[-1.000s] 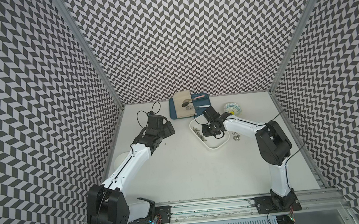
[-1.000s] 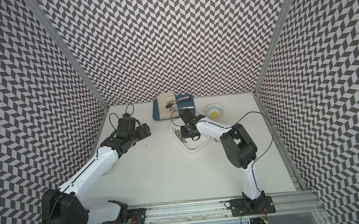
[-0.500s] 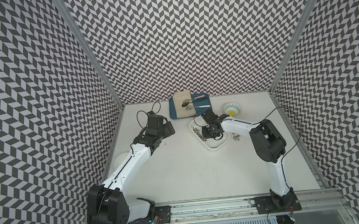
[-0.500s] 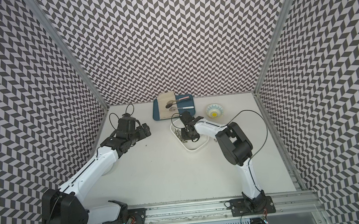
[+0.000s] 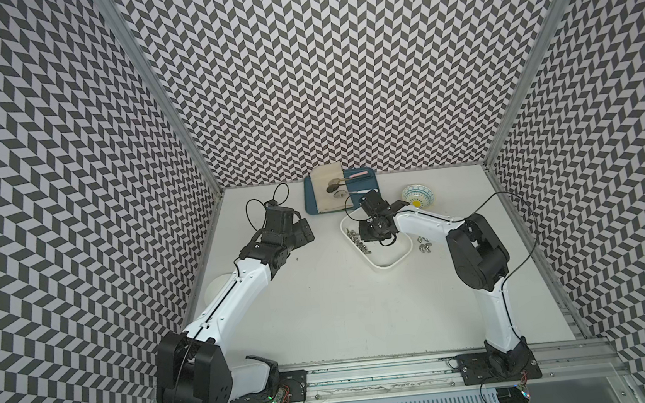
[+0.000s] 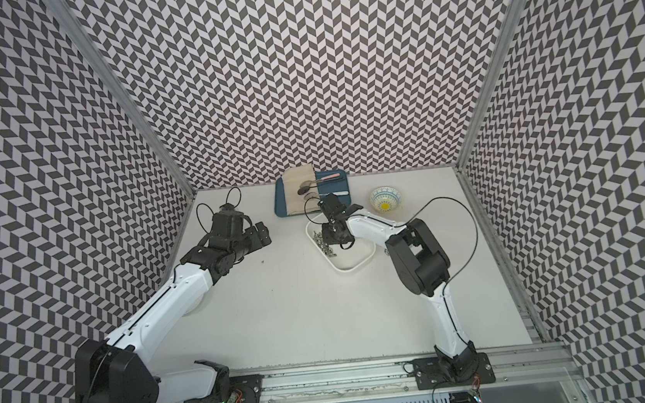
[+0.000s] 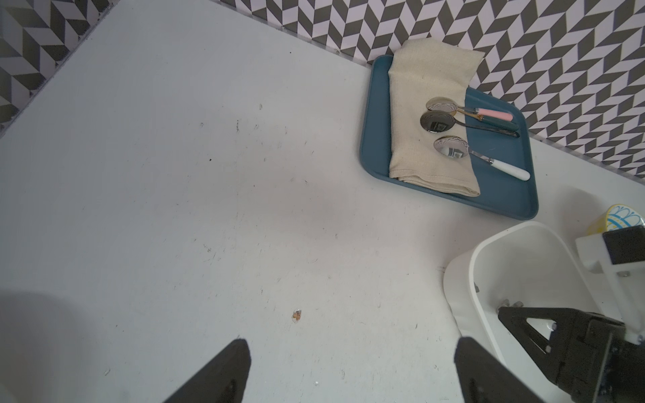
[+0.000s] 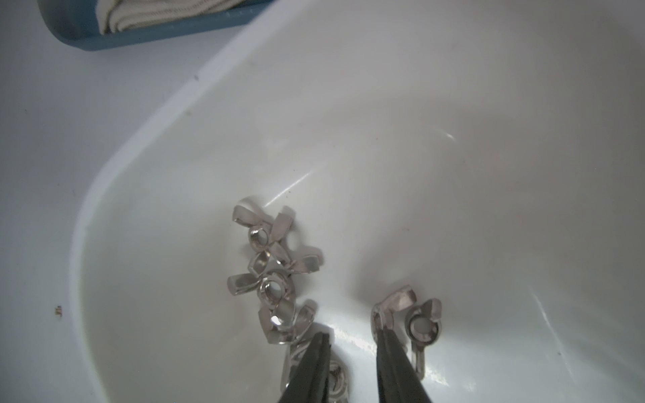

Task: Take out the wing nut from the storage box
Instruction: Pick up the wing nut from the storage box.

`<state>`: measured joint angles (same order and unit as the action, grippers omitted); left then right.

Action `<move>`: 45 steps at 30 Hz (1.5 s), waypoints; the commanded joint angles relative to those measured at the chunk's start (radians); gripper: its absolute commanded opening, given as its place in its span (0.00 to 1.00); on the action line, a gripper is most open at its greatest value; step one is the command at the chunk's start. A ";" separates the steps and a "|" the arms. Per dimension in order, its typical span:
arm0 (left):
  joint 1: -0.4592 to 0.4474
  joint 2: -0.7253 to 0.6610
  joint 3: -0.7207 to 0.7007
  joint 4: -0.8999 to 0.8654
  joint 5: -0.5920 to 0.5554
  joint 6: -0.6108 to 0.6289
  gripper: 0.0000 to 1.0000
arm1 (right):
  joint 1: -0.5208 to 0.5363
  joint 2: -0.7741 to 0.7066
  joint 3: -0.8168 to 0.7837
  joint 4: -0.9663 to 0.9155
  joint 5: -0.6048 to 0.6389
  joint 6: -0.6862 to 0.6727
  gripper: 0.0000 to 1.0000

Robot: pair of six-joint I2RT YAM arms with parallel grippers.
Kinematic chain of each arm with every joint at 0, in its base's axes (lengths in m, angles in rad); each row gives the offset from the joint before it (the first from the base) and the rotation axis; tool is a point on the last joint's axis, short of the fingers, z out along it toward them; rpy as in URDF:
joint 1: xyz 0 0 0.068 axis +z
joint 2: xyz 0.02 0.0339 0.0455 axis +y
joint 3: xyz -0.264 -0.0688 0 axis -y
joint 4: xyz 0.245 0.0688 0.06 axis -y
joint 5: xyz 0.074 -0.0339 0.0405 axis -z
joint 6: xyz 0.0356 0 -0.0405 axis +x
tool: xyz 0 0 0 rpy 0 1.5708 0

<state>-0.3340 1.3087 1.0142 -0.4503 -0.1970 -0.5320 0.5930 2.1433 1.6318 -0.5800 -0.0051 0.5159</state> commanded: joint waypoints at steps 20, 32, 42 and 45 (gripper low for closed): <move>0.004 -0.009 0.033 -0.007 -0.013 0.021 0.96 | -0.007 0.092 0.072 -0.007 0.049 -0.005 0.29; 0.013 -0.011 0.031 -0.004 -0.015 0.027 0.96 | -0.013 0.133 0.101 -0.015 0.044 -0.011 0.16; 0.015 0.001 0.031 0.013 -0.003 0.023 0.96 | -0.019 0.036 0.036 0.056 -0.006 -0.022 0.00; 0.015 0.003 0.031 0.017 0.001 0.019 0.95 | -0.021 -0.021 0.040 0.072 -0.029 -0.023 0.00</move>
<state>-0.3244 1.3087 1.0142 -0.4500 -0.1963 -0.5144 0.5785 2.2028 1.6764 -0.5476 -0.0017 0.4995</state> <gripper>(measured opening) 0.955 0.081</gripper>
